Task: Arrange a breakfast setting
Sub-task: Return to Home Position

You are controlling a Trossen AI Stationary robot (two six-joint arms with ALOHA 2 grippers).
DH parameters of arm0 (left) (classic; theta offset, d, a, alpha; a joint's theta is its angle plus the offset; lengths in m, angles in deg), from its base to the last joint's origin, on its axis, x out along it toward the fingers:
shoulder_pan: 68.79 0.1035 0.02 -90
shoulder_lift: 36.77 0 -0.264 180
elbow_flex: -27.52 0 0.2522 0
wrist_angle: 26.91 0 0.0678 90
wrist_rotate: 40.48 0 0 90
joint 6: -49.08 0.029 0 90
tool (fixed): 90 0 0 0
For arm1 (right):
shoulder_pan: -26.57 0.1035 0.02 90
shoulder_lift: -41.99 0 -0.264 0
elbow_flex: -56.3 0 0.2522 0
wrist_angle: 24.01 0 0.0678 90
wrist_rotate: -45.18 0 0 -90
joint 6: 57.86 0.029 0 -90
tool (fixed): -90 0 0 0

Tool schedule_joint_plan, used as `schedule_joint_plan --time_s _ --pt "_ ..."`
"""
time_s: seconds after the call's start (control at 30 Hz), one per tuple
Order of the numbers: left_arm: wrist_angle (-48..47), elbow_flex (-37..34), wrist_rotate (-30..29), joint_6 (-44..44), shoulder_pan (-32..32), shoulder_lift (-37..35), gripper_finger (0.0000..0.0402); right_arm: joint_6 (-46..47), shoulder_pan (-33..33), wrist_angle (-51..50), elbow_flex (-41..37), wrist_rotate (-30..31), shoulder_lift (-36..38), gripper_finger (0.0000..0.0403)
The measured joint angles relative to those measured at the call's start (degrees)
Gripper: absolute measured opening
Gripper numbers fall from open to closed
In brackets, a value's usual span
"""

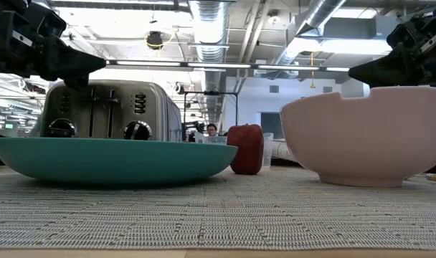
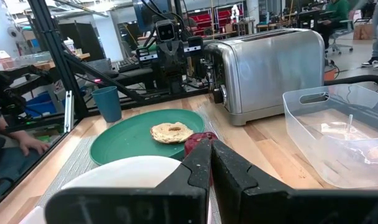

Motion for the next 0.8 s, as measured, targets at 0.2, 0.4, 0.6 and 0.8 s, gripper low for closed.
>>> schedule_joint_plan --time_s 0.2,0.4,0.6,0.8 --pt "0.0 0.0 0.0 -0.5 0.0 0.0 0.0000 0.0 0.0 0.0 0.0 0.0 0.0 0.0040" --pt "0.0 0.0 0.0 -0.5 0.0 0.0 0.0000 0.0 0.0 0.0 0.0 0.0 0.0 0.0040" --pt "0.0 0.0 0.0 0.0 0.0 0.0 0.0000 0.0 0.0 0.0 0.0 0.0 0.0 0.0040" --pt "0.0 0.0 0.0 -0.5 0.0 0.0 0.0000 0.0 0.0 0.0 0.0 0.0 0.0 0.0040"
